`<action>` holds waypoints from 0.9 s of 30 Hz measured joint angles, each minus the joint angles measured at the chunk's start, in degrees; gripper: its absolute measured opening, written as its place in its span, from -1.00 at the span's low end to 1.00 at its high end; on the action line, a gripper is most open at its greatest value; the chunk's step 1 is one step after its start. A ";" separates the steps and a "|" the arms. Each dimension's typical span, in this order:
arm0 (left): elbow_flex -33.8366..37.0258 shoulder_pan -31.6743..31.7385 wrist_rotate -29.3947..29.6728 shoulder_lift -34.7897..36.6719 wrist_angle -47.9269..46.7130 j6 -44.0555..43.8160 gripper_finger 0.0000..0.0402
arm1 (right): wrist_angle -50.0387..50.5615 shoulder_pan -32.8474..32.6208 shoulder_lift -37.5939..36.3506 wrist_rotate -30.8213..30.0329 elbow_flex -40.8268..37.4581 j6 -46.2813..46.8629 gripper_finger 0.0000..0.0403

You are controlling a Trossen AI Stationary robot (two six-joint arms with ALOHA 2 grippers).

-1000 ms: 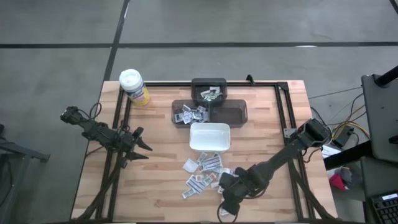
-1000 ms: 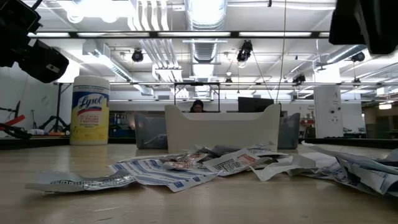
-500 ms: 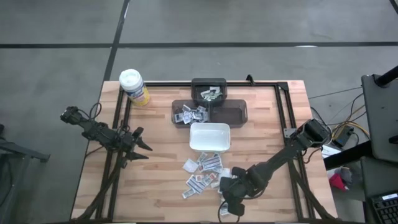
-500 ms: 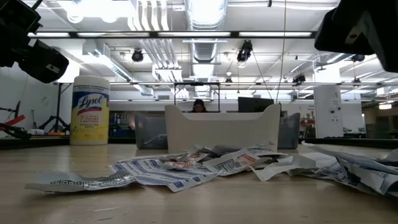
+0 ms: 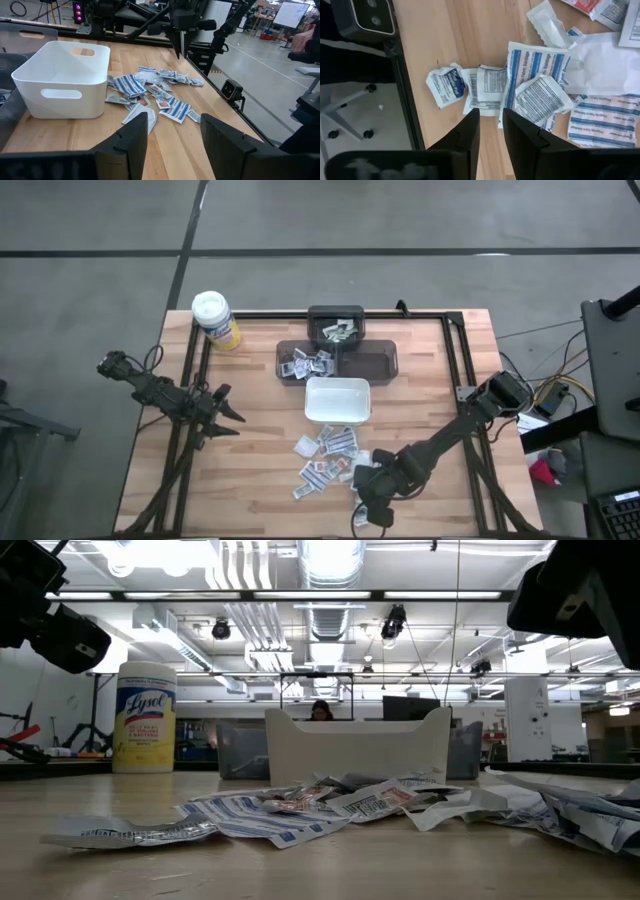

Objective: Pick & Place First Aid Supplies
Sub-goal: Put the alcohol pad into the left black bin

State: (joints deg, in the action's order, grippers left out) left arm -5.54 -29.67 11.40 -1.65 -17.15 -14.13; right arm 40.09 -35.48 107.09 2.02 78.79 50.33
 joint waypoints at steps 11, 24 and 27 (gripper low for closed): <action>0.00 0.00 0.03 0.00 0.01 0.00 -0.12 | -0.80 0.26 0.00 -0.04 -1.41 1.55 -0.40; 0.00 0.00 0.24 0.00 0.02 0.02 -0.12 | -4.76 0.36 -0.06 -0.52 -4.46 3.52 -0.40; 0.00 0.00 0.24 0.00 0.01 0.02 -0.12 | -4.90 0.60 -0.09 -0.55 -5.22 3.50 -0.40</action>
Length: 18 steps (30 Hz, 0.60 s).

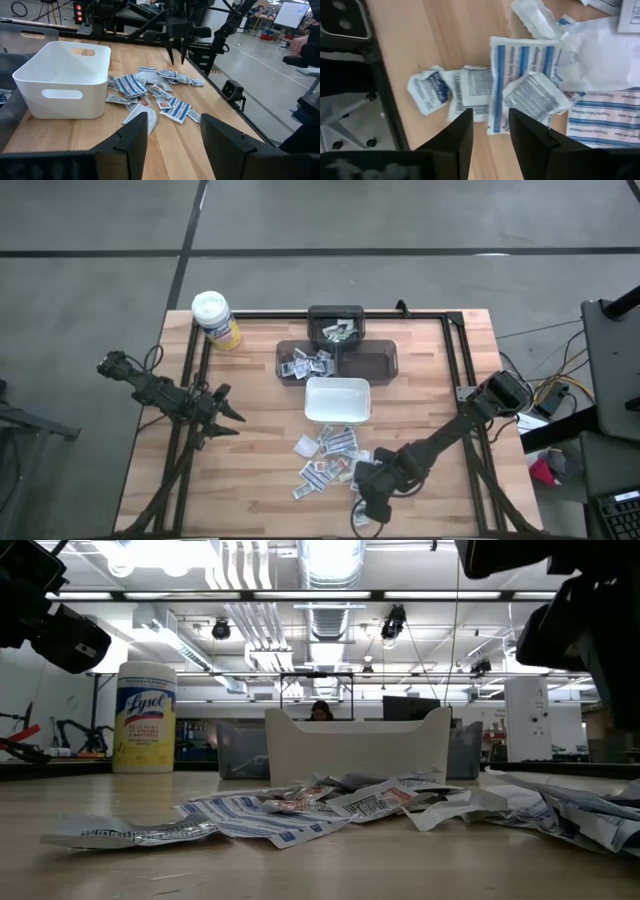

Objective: Pick & Place First Aid Supplies
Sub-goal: Put the alcohol pad into the left black bin

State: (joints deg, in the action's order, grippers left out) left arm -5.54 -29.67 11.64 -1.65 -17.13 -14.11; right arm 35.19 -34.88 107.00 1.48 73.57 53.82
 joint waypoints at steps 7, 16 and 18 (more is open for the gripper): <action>0.00 0.02 0.02 0.00 0.01 0.00 -0.12 | -3.84 0.41 0.00 -0.09 -2.70 0.12 -0.37; 0.00 0.00 0.04 0.00 0.01 0.00 -0.12 | -4.23 0.66 0.00 -0.04 -4.28 0.17 -0.38; 0.00 0.00 0.25 0.00 0.01 0.00 -0.12 | -4.19 0.66 0.00 -0.04 -4.38 0.17 -0.37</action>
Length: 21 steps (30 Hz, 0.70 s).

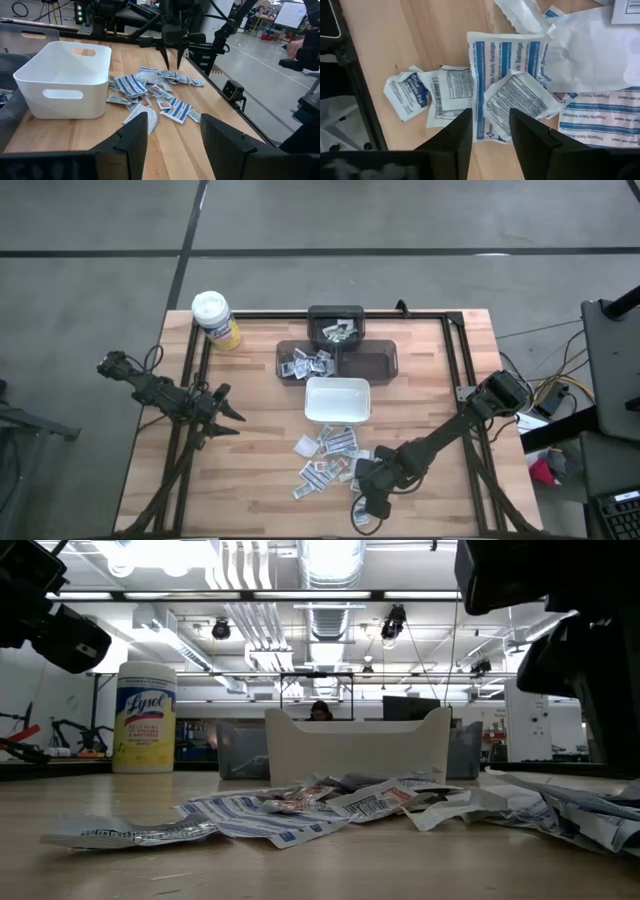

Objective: Pick & Place First Aid Supplies
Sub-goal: Put the alcohol pad into the left black bin

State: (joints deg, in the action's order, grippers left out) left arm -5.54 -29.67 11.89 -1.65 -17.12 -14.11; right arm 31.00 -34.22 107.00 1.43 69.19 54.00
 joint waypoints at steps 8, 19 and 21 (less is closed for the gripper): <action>0.00 0.04 0.71 0.00 0.00 0.63 -0.12 | -0.15 0.14 0.00 0.03 -0.24 0.27 -0.36; 0.00 0.04 1.50 0.00 0.00 1.28 -0.12 | -0.34 0.31 0.00 0.09 -0.95 1.55 -0.39; 0.00 0.04 1.52 0.00 0.00 1.40 -0.12 | -0.39 0.47 0.00 0.09 -1.11 1.53 -0.40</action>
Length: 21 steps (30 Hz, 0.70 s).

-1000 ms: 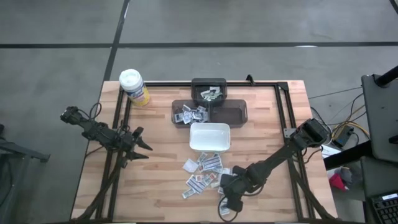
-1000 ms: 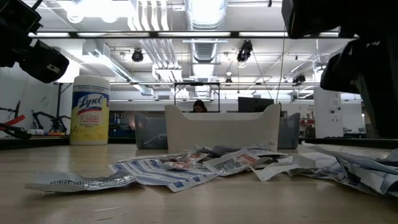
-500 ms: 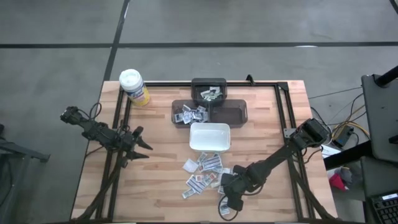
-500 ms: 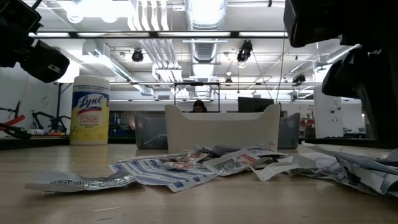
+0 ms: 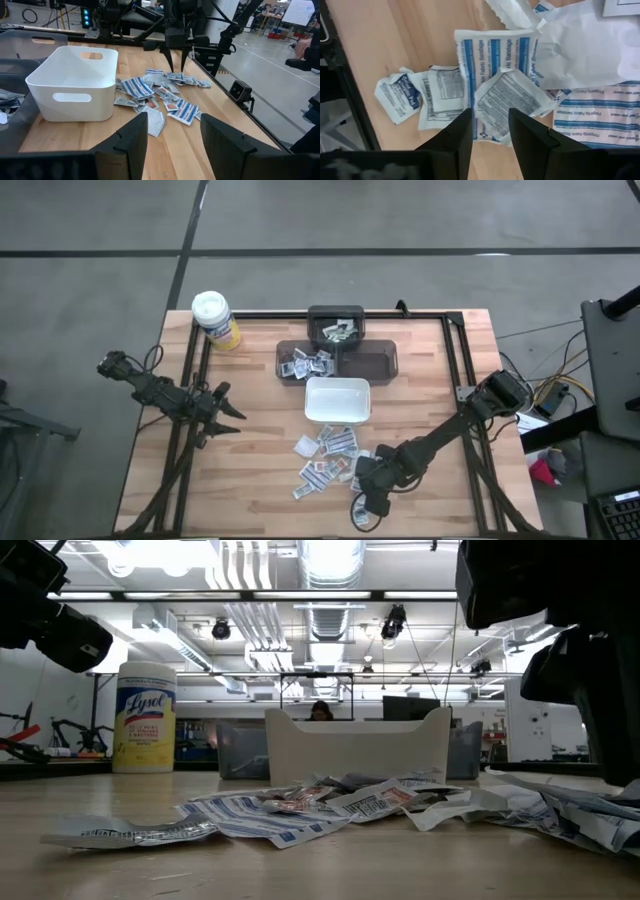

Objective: Pick & Place First Aid Supplies
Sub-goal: Put the alcohol pad into the left black bin

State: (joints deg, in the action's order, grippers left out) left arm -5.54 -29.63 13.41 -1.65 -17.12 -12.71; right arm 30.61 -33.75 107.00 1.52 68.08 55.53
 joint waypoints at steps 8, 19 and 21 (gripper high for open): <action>0.00 -0.02 -0.01 0.00 0.00 -0.02 -0.12 | -1.06 0.28 0.00 0.54 -1.50 1.05 -0.40; 0.00 -0.04 0.00 0.00 -0.01 -0.04 -0.12 | -1.49 0.28 0.02 1.57 -0.82 1.55 -0.43; 0.00 -0.04 0.00 0.00 -0.02 -0.04 -0.12 | -1.41 0.28 0.02 1.57 -0.26 1.53 -0.44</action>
State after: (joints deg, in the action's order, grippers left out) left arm -5.54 -29.67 13.41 -1.65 -17.15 -12.75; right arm 29.20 -33.47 107.02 3.09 67.82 57.06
